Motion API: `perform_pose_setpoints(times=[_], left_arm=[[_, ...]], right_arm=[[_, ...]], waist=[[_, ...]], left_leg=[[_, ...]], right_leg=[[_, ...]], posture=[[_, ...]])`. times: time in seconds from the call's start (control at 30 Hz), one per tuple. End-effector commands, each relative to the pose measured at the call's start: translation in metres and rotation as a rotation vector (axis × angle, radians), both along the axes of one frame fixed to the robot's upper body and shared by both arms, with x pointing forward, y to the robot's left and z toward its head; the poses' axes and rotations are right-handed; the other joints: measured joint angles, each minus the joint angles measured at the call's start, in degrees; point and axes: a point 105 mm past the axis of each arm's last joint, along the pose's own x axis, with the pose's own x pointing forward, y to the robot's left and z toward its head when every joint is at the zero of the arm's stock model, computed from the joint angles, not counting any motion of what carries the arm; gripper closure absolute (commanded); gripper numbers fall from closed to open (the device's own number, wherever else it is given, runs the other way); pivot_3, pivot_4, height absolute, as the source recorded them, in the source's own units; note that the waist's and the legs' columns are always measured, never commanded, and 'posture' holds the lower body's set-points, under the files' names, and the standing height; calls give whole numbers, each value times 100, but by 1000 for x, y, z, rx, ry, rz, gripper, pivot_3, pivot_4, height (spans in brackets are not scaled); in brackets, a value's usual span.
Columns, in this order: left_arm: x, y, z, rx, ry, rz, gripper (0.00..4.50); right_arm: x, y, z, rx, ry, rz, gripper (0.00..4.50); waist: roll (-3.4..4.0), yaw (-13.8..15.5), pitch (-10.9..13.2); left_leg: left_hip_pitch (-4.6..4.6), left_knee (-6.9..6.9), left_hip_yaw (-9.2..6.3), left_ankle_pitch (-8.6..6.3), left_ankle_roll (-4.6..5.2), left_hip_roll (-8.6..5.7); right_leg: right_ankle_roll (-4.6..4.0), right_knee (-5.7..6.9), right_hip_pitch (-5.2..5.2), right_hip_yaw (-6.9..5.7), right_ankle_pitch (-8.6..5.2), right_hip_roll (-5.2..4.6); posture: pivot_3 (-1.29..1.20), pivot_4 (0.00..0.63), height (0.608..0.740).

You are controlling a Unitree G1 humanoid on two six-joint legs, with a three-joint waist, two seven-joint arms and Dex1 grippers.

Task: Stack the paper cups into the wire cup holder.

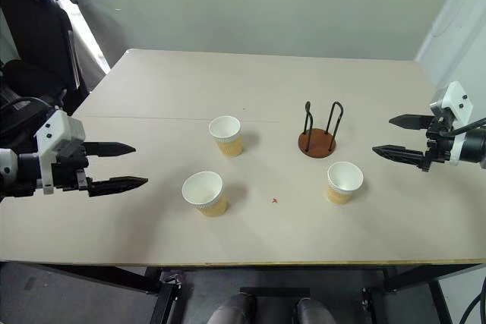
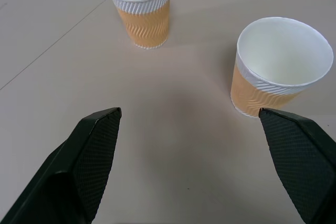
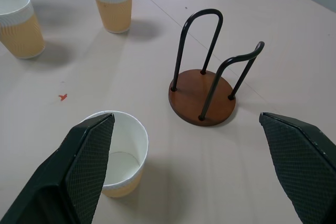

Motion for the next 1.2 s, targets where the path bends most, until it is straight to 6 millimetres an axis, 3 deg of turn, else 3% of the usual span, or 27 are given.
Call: perform_pose_setpoints(times=[0.03,0.17,0.23,0.33,0.43,0.5,0.57,0.77,0.83,1.2], left_arm=[[-2,-2,14,12,-53,-10,0],[-2,-2,14,13,-53,-11,0],[-2,-2,14,13,-54,-11,0],[-2,-2,14,13,-57,-11,0],[-1,-5,13,6,-62,-15,0],[0,-8,12,1,-64,-18,0],[1,-10,9,-3,-65,-19,0],[3,-15,5,-14,-69,-23,0],[2,-17,5,-19,-72,-25,0],[-5,-12,3,-23,-78,21,0]], right_arm=[[-3,1,11,-8,-41,10,22],[-3,3,14,5,-39,17,22],[-3,14,25,57,-61,43,22],[3,43,47,117,-163,78,22],[26,85,65,191,-226,-3,22],[38,108,68,224,-202,-61,22],[54,117,69,232,-179,-162,22],[85,142,53,218,-115,-301,22],[93,142,47,197,-91,-356,22],[99,149,13,134,16,-416,22]], waist=[[0,0,0],[0,0,0],[0,-1,0],[1,-42,0],[2,-108,0],[2,-141,0],[2,-132,0],[1,-16,-1],[1,-11,-1],[1,-27,-1]], left_leg=[[0,0,1,0,0,0],[0,0,1,0,0,0],[0,0,1,0,0,0],[4,0,6,0,0,1],[9,0,9,1,-1,4],[18,-1,10,1,-2,9],[22,-4,8,1,-2,12],[-23,0,9,-1,-2,14],[-31,0,9,-2,-5,14],[-51,-2,10,1,-27,17]], right_leg=[[0,0,0,0,0,0],[0,0,0,0,0,0],[0,1,0,0,0,0],[-1,10,-6,6,0,1],[-2,16,-12,15,0,5],[-8,20,-15,18,4,9],[-12,20,-14,17,2,12],[-17,21,-56,15,2,11],[-18,22,-68,14,2,11],[-27,32,-97,12,3,12]], posture=[[0,150,740],[0,150,740],[0,150,740],[0,150,740],[0,150,740],[0,150,740],[0,150,740],[0,150,740],[0,150,740],[0,150,740]])
